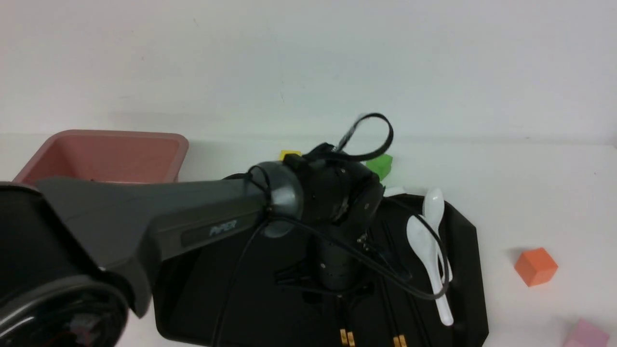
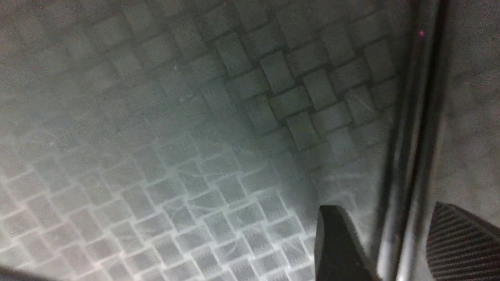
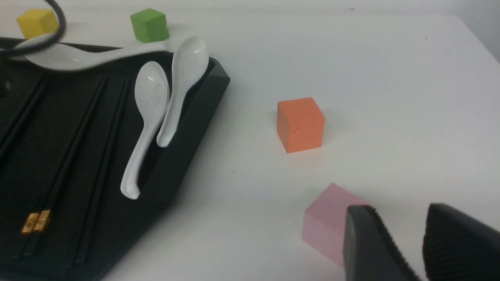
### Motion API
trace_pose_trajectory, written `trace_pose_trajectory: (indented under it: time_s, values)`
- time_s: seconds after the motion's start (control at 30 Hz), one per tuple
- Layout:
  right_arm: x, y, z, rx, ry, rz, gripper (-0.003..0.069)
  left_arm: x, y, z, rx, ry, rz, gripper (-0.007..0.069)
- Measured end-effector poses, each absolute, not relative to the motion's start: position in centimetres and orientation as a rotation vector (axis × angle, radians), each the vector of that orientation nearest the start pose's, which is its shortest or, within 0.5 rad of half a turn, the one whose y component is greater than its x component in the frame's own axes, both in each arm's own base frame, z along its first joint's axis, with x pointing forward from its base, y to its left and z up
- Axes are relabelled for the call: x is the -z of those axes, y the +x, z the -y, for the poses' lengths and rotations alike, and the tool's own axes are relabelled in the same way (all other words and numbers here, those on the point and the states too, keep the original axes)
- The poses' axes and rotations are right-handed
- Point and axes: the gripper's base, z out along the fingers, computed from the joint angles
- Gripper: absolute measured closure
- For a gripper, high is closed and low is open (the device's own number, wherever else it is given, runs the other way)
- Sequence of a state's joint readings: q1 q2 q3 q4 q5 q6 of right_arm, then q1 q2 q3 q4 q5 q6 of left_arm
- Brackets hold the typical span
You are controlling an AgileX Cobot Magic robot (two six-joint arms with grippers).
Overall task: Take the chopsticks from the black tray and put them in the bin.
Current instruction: Use the left arm to grab a pair of chopsticks
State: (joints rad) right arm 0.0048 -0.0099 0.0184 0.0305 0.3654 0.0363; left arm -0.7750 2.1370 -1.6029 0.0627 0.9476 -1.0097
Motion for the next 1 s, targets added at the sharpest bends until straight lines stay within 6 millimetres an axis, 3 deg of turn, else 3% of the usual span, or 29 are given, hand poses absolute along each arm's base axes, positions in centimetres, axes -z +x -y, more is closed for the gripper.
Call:
trace_pose_trajectory:
  time_s: [0.27,0.43,0.63,0.83,0.93,1.0]
  values:
    - [-17.5,5.3,-0.1,-0.058,0.048,-1.857,0.0419,-15.5,31.5,30.3,0.146,-0.310,-2.985,0.0307]
    - [-17.5,5.3,-0.1,-0.058,0.047,-1.857,0.0419,-15.4,31.5,30.3,0.127,-0.310,-2.997,0.0503]
    - [-17.5,5.3,-0.1,-0.057,0.046,-1.857,0.0419,-16.3,31.3,30.2,0.141,-0.247,-3.000,0.0509]
    - [-17.5,5.3,-0.1,-0.057,0.046,-1.857,0.0419,-23.7,30.1,28.8,0.266,-0.193,-2.900,0.0509]
    - [-17.5,5.3,-0.1,-0.057,0.046,-1.857,0.0419,-30.2,29.0,25.8,0.289,-0.159,-2.763,0.0509]
    - [-17.5,5.3,-0.1,-0.057,0.046,-1.857,0.0419,-32.9,28.6,23.6,0.252,-0.159,-2.704,0.0509]
